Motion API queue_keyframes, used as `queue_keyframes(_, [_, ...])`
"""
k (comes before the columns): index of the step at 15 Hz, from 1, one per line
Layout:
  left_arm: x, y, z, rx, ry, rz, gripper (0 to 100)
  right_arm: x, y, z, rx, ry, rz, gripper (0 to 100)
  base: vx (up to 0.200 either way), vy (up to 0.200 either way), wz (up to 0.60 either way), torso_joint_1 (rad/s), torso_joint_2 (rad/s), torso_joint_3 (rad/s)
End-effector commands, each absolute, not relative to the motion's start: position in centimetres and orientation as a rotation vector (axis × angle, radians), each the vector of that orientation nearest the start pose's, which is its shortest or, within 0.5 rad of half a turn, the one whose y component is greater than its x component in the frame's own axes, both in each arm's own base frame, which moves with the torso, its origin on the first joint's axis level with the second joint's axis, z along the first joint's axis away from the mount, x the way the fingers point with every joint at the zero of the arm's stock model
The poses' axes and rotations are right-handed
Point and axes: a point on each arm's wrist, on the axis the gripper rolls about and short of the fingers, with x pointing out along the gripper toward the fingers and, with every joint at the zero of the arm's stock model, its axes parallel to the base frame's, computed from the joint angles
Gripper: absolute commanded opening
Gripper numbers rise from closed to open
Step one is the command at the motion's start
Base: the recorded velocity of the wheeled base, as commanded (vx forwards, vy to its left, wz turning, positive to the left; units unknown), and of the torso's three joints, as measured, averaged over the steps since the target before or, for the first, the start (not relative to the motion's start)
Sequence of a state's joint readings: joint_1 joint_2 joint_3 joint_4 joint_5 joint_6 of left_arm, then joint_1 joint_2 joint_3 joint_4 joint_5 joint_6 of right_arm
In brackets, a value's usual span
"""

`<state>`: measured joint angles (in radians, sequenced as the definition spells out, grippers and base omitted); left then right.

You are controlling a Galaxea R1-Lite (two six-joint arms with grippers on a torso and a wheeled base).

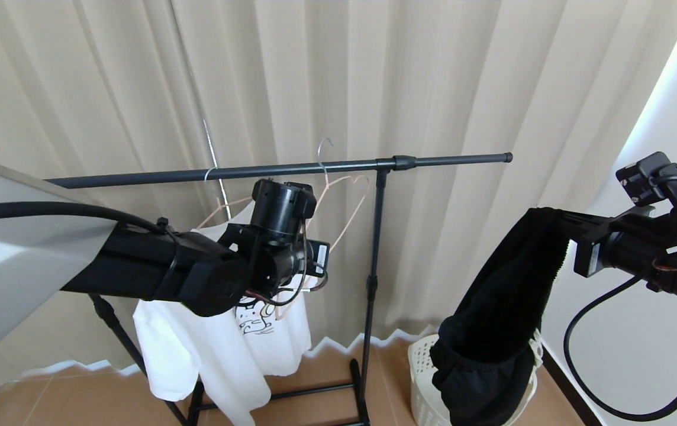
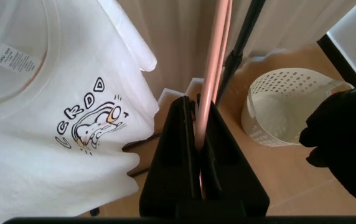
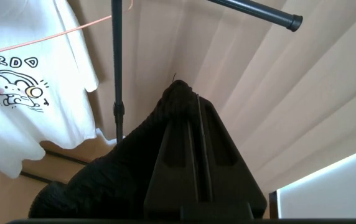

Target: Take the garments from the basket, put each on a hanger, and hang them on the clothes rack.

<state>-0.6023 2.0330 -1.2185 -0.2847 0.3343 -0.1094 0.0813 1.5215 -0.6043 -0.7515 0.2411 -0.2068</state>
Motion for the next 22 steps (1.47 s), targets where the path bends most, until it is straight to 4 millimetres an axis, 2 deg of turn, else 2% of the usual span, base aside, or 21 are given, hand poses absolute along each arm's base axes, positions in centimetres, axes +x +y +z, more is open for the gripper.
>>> queue_keyframes(1, [30.5,-20.0,14.9,0.11,0.46,-0.263,0,25.0,3.1,19.0,-0.195,0.132,0.34,0,0.0,0.0,0.0,0.0,0.0,0.0])
queue_keyframes(7, [25.1,-16.7,14.0,0.062,0.398,-0.451,0,24.9,5.7,19.0,-0.218,0.145,0.289,0,0.0,0.0,0.0,0.0,0.0,0.0])
queue_keyframes(8, [23.7,-15.9,13.2,0.052,0.341,-0.528,0,24.8,6.4,19.0,-0.225,0.144,0.275,0,0.0,0.0,0.0,0.0,0.0,0.0])
queue_keyframes(10, [22.9,-14.7,12.1,0.093,0.263,-0.571,0,25.0,7.8,18.9,-0.237,0.147,0.239,0,0.0,0.0,0.0,0.0,0.0,0.0])
queue_keyframes(12, [22.3,-14.3,10.9,0.127,0.251,-0.61,0,25.6,9.4,18.7,-0.251,0.157,0.173,0,0.0,0.0,0.0,0.0,0.0,0.0])
queue_keyframes(15, [21.5,-14.0,10.3,0.125,0.249,-0.703,0,26.3,9.8,18.6,-0.241,0.164,0.12,0,0.0,0.0,0.0,0.0,0.0,0.0])
queue_keyframes(17, [19.8,-13.3,8.6,0.216,0.25,-0.826,0,27.5,10.2,18.6,-0.231,0.166,0.045,0,0.0,0.0,0.0,0.0,0.0,0.0])
queue_keyframes(22, [19.0,-13.1,6.9,0.273,0.203,-0.874,0,28.9,10.8,18.6,-0.206,0.16,-0.029,0,0.0,0.0,0.0,0.0,0.0,0.0])
